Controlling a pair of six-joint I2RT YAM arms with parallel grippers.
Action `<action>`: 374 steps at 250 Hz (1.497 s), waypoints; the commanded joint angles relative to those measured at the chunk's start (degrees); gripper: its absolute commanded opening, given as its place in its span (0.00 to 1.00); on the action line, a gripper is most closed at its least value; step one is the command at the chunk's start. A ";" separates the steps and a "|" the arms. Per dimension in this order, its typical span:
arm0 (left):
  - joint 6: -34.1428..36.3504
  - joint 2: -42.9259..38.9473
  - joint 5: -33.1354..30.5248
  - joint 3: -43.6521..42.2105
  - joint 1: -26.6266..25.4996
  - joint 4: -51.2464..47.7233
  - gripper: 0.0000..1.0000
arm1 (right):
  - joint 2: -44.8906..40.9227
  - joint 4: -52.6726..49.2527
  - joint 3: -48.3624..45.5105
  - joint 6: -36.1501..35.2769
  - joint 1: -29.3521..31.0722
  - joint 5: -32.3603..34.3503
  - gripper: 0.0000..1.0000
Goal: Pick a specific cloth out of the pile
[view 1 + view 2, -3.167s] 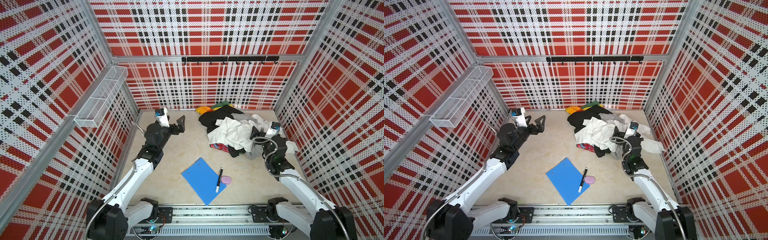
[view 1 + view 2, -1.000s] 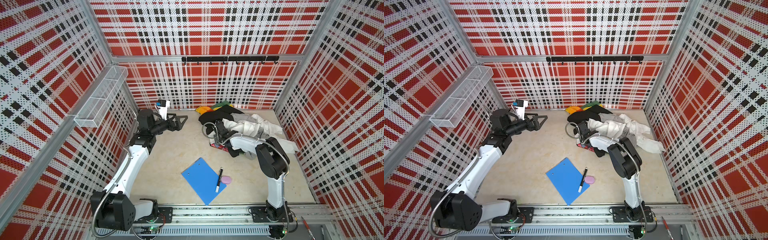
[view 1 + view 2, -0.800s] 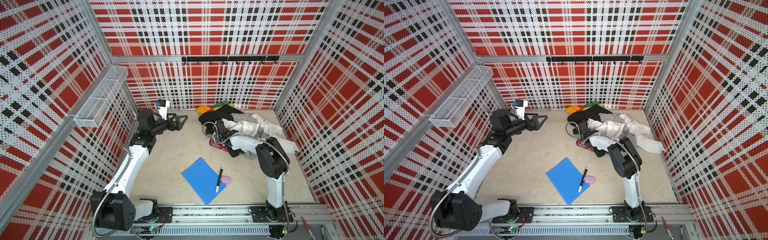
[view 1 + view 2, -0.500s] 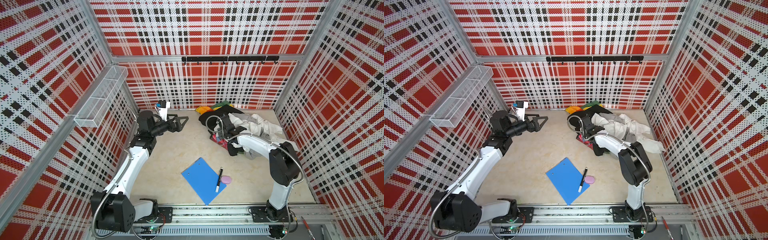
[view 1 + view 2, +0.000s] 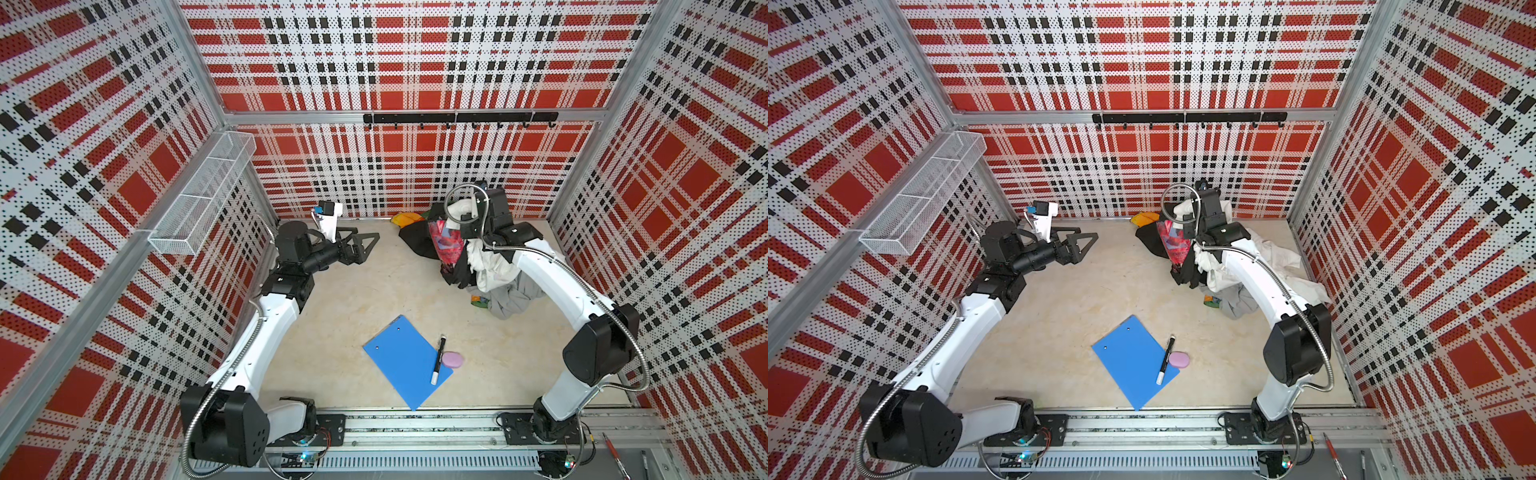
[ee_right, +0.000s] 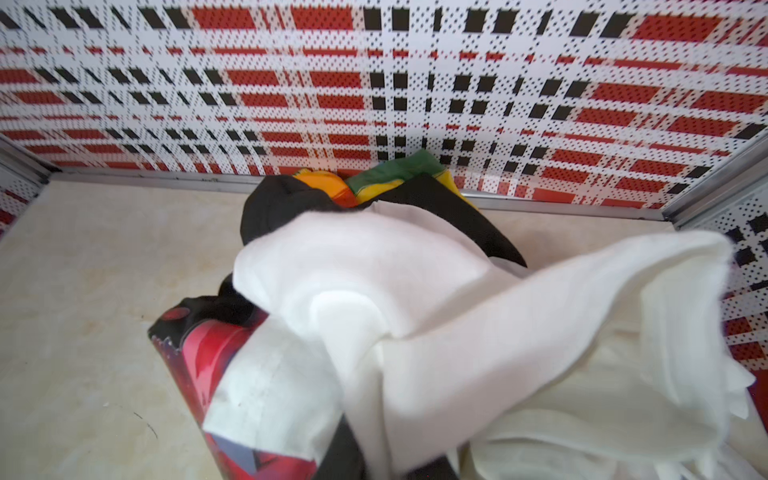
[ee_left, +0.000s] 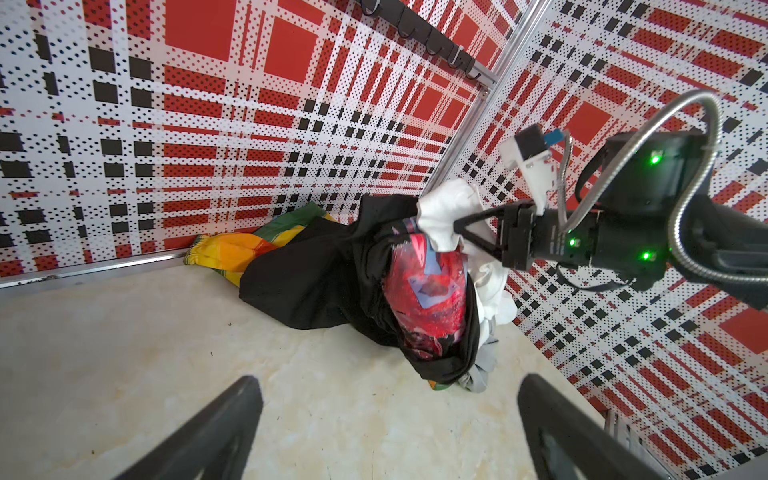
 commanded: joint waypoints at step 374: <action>3.81 1.18 -1.30 0.96 -4.96 -2.03 0.99 | -15.26 7.18 -23.06 1.83 -6.27 1.37 0.88</action>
